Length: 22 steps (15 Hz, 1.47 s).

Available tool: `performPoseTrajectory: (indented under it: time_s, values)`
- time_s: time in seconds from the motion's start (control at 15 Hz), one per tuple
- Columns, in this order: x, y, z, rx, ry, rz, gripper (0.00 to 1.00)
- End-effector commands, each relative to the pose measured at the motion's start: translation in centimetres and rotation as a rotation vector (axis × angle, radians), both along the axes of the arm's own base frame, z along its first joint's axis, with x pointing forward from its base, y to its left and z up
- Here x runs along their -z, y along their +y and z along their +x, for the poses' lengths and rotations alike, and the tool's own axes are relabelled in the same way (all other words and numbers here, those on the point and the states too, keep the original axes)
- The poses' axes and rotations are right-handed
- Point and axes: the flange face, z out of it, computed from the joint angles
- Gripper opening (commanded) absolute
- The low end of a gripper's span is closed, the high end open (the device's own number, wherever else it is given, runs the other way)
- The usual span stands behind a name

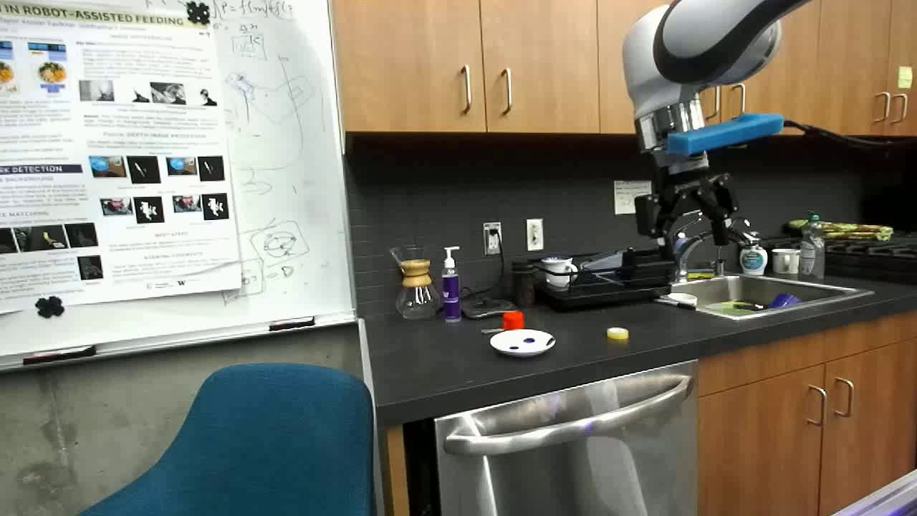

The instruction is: Place the tape on the white plate.

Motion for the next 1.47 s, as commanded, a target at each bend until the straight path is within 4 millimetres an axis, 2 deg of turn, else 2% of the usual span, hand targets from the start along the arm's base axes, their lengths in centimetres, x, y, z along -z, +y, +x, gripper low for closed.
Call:
performPoseTrajectory:
  time_s: [0.0,0.4,0.93,1.13,1.4]
  values:
    - [0.0,0.0,0.0,0.0,0.0,0.0,1.0]
    - [0.1,-0.5,-0.2,-0.001,-0.027,-0.004,1.0]
    - [2.2,-2.6,0.6,-0.055,-0.035,-0.032,1.0]
    - [1.2,-3.4,1.9,-0.071,-0.052,-0.047,1.0]
    - [-2.1,-4.3,4.5,-0.081,-0.089,-0.069,1.0]
